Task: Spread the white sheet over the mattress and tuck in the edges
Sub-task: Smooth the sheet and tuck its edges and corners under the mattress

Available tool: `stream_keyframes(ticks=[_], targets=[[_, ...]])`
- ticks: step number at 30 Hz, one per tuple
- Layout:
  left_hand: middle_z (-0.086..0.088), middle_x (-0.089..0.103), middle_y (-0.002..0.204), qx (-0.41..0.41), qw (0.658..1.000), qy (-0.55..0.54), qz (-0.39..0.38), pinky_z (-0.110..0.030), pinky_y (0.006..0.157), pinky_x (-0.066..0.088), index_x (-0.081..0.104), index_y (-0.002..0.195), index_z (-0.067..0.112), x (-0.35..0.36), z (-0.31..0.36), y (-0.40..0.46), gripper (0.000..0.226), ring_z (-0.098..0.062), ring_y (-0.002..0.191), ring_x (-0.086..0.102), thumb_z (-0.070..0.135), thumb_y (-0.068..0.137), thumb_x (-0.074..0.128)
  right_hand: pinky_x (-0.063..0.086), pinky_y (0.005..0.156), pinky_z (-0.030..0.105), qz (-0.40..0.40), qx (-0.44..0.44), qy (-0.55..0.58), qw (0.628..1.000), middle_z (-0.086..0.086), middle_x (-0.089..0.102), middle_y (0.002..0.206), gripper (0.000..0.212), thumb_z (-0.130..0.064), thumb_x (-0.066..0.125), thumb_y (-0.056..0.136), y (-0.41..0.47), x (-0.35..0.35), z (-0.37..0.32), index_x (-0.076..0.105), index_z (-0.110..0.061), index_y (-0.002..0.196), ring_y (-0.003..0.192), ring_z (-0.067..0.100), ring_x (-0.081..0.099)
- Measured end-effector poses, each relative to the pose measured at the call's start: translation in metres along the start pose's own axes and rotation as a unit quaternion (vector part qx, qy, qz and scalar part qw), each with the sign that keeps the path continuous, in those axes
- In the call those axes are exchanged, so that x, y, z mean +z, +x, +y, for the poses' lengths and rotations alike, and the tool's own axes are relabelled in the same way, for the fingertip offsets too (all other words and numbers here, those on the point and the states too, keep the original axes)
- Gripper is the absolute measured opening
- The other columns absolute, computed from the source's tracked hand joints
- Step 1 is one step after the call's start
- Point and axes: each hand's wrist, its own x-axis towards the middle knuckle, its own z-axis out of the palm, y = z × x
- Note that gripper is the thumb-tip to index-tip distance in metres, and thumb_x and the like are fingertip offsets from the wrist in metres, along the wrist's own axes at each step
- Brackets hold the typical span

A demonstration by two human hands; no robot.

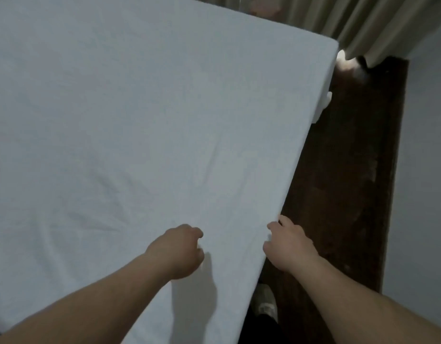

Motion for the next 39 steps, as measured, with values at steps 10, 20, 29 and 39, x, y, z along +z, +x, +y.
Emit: stream_keyframes(ticks=[10, 20, 29, 39], targets=[[0.004, -0.026, 0.169, -0.051, 0.998, -0.014, -0.020, -0.055, 0.122, 0.028, 0.005, 0.163, 0.037, -0.024, 0.112, 0.151, 0.077, -0.035, 0.157, -0.011, 0.032, 0.099, 0.048, -0.002, 0.126, 0.060, 0.056, -0.177, -0.120, 0.975, 0.000, -0.017, 0.172, 0.072, -0.046, 0.042, 0.102, 0.164, -0.079, 0.029, 0.006, -0.033, 0.163, 0.158, 0.030, -0.016], [0.002, 0.011, 0.172, 0.007, 0.990, 0.036, -0.138, -0.041, 0.123, 0.024, 0.032, 0.159, 0.036, -0.033, 0.161, 0.162, 0.064, -0.034, 0.151, 0.027, 0.031, 0.097, 0.046, 0.020, 0.121, 0.063, -0.075, -0.198, -0.200, 0.957, 0.000, 0.024, 0.166, 0.057, -0.050, 0.040, 0.103, 0.166, -0.110, 0.063, 0.030, -0.036, 0.157, 0.153, 0.026, 0.022], [0.001, -0.002, 0.172, -0.016, 1.000, -0.023, 0.005, -0.053, 0.122, 0.028, 0.020, 0.161, 0.039, -0.044, 0.175, 0.193, 0.072, -0.036, 0.157, 0.004, 0.032, 0.095, 0.050, 0.021, 0.124, 0.055, 0.061, -0.178, -0.130, 0.974, 0.006, 0.005, 0.171, 0.065, -0.044, 0.041, 0.103, 0.217, -0.138, 0.080, 0.016, -0.032, 0.161, 0.156, 0.032, 0.011], [0.002, 0.014, 0.171, 0.053, 0.992, 0.065, -0.097, -0.049, 0.125, 0.020, 0.037, 0.156, 0.042, -0.015, 0.186, 0.182, 0.059, -0.044, 0.151, 0.016, 0.038, 0.097, 0.047, 0.013, 0.126, 0.058, 0.015, -0.128, -0.129, 0.983, 0.001, -0.004, 0.173, 0.074, -0.047, 0.040, 0.103, 0.205, -0.114, 0.097, 0.009, -0.022, 0.164, 0.157, 0.027, 0.008]])
